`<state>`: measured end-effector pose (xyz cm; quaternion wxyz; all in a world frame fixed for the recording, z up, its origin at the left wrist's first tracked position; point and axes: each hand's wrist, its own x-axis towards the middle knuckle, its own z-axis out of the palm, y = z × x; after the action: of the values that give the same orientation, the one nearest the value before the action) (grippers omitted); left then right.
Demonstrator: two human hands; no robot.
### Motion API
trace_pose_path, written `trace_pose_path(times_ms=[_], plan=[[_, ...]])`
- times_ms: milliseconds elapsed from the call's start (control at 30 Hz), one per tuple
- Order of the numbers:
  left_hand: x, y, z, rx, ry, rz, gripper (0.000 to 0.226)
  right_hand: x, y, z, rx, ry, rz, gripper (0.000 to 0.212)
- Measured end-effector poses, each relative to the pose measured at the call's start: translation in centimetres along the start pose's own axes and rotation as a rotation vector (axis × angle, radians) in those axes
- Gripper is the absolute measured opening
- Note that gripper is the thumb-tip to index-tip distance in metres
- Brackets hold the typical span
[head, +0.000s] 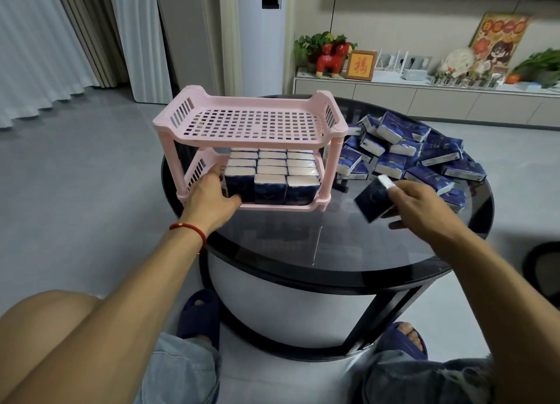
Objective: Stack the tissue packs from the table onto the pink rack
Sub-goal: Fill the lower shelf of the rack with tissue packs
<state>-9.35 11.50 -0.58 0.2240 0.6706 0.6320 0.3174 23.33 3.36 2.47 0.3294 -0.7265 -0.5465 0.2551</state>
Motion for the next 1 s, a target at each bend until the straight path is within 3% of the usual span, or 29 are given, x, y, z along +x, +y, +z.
trace_pose_path(times_ms=[67, 167, 333, 567, 767, 900, 1000], plan=[[-0.7, -0.2, 0.0, 0.072, 0.012, -0.002, 0.059, -0.5, -0.3, -0.6, 0.156, -0.041, 0.039, 0.027], [-2.1, -0.3, -0.1, 0.158, 0.030, 0.069, 0.067, -0.8, -0.7, -0.7, 0.197, -0.102, 0.014, 0.030], [-4.7, 0.5, 0.6, 0.162, 0.074, 0.096, 0.084, -2.9, -2.2, 1.5, -0.192, -0.329, -0.237, 0.023], [-5.1, 0.3, 0.3, 0.148, 0.119, 0.058, 0.084, -6.4, -2.8, 3.6, -0.516, -0.598, -0.440, 0.087], [-5.3, 0.5, 0.1, 0.081, 0.095, 0.049, 0.080, -5.8, -3.4, 4.4, -0.559, -0.514, -0.463, 0.082], [-6.1, 1.3, -0.6, 0.023, 0.210, 0.122, 0.038, -5.3, -5.2, 5.9, -0.397, -0.327, -0.559, 0.085], [-7.2, 2.5, -1.4, -0.264, 0.057, 0.062, 0.020, -4.9, -6.7, 7.5, -0.310, -0.236, -0.647, 0.087]])
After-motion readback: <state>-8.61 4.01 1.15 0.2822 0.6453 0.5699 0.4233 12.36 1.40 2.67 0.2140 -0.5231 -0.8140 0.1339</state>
